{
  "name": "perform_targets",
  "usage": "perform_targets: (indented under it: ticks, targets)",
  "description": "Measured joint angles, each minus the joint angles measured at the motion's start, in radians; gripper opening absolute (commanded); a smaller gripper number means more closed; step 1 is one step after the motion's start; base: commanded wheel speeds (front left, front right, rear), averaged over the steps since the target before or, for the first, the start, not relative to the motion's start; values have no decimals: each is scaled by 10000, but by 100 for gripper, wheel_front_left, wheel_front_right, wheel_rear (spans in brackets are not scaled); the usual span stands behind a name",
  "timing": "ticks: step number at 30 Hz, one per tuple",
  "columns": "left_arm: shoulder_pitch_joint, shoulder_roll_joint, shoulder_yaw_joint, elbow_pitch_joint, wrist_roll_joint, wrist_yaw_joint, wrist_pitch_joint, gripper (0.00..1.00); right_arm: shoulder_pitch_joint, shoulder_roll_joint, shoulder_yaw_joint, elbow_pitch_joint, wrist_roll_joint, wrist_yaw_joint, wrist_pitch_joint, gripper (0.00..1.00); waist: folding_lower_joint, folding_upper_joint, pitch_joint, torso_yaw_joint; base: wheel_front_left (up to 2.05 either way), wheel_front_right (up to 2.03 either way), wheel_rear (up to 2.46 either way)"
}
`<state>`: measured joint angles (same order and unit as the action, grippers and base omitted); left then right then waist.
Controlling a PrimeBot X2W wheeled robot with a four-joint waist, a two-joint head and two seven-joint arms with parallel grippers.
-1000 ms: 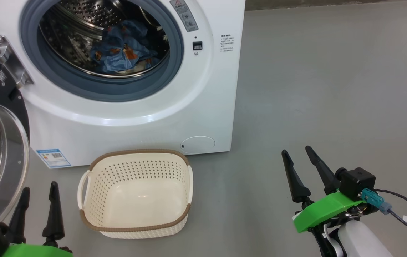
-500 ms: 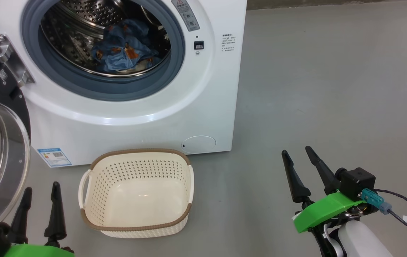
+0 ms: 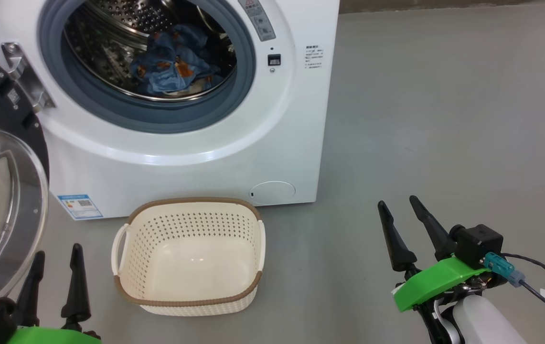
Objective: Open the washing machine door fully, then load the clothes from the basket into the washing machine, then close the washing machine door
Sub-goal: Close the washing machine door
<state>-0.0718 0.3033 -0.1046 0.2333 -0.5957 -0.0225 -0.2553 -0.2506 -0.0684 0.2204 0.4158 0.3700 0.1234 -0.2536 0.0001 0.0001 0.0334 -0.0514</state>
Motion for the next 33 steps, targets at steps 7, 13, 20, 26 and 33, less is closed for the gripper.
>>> perform_targets:
  ticks: [7, 13, 20, 26, 33]
  targets:
    - [-1, 0, -100, 115, 0, 0, 0, 100, 0, 4, 4, 40, 21, -2, 0, 100, -1, -1, -47, 332, 0, 0, 0]
    - [-1, 0, -109, 182, 192, 159, 0, 100, 1, 0, 46, 109, 86, 0, 0, 100, 0, 0, -158, 739, 0, 0, 0]
    - [23, 0, -192, 174, 359, 424, 0, 100, 188, -27, 163, 205, 174, 0, 0, 100, -1, 0, -323, 1334, 0, 0, 0]
    - [158, 2, -232, 176, 433, 527, 2, 100, 192, -40, 320, 236, 207, 0, 0, 100, 0, 0, -433, 1910, 0, 0, 0]
    - [159, 10, -276, 174, 458, 690, 15, 100, 192, -58, 384, 313, 391, 0, 0, 100, -1, 0, -520, 2595, 0, 0, 0]
